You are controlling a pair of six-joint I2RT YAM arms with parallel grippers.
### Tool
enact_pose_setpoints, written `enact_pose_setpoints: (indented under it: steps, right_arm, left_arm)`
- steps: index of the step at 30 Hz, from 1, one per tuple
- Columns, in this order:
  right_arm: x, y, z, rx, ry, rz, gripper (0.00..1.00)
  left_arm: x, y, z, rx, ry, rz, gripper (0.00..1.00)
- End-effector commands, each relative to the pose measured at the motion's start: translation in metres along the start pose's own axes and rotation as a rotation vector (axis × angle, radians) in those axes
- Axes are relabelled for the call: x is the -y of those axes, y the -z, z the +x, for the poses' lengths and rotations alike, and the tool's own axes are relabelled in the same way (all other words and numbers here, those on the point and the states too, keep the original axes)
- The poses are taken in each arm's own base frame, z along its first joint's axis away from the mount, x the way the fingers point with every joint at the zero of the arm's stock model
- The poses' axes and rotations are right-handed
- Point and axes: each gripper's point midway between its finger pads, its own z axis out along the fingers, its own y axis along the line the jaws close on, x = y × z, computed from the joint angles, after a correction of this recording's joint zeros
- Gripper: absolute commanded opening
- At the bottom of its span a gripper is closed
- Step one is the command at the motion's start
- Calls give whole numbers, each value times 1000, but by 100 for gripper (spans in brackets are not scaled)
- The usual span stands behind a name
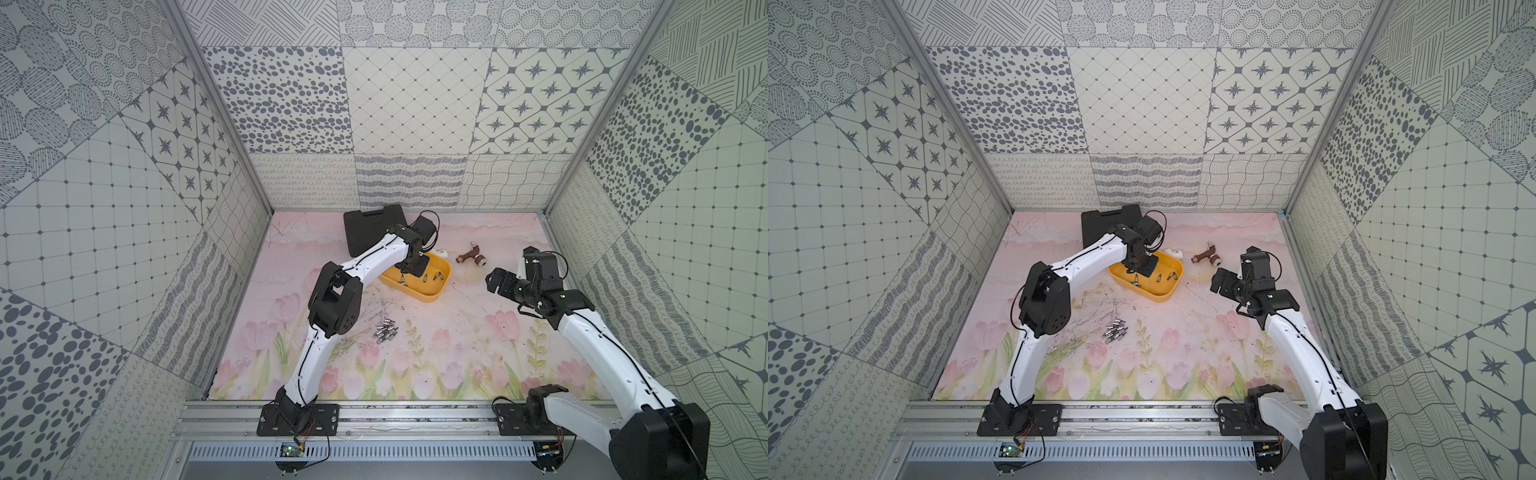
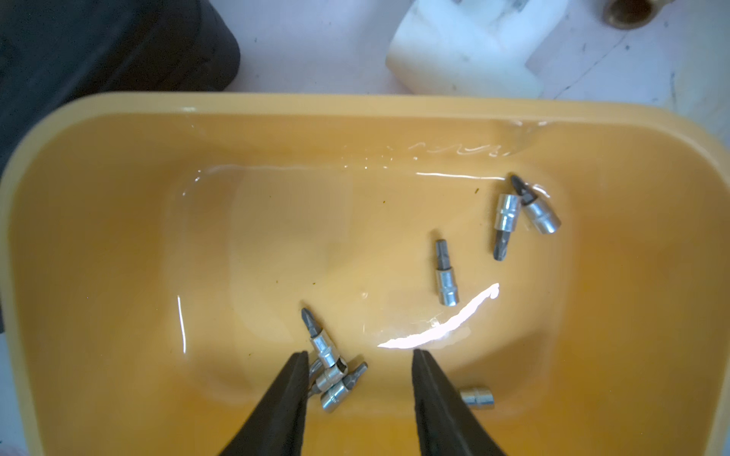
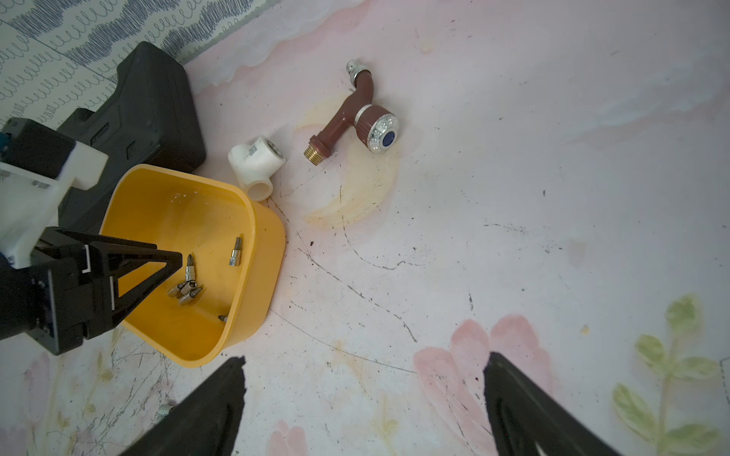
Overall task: Put the bit on the desktop into the storage box
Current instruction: Place the screwdriver bit in the storage box.
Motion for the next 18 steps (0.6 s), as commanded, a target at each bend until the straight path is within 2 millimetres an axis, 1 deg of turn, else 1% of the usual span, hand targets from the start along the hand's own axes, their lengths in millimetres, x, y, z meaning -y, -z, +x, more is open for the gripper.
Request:
enact_pose_setpoints:
  steps: [1,7,11,18]
  right_arm:
    - [-3,6,-5,30,12,-23,97]
    - [-6,9,-7,33,14,-34,97]
    - [-7,11,-7,32,16,-38,97]
    - [-3,16,-6,30,26,-21,96]
  left_arm:
    - [-3,21,1,2,-3,9,55]
    - [-4,46,2,43,2,22,69]
    - [-8,64,8,69,8,14,73]
    - [-16,92,23,116,33,3,77]
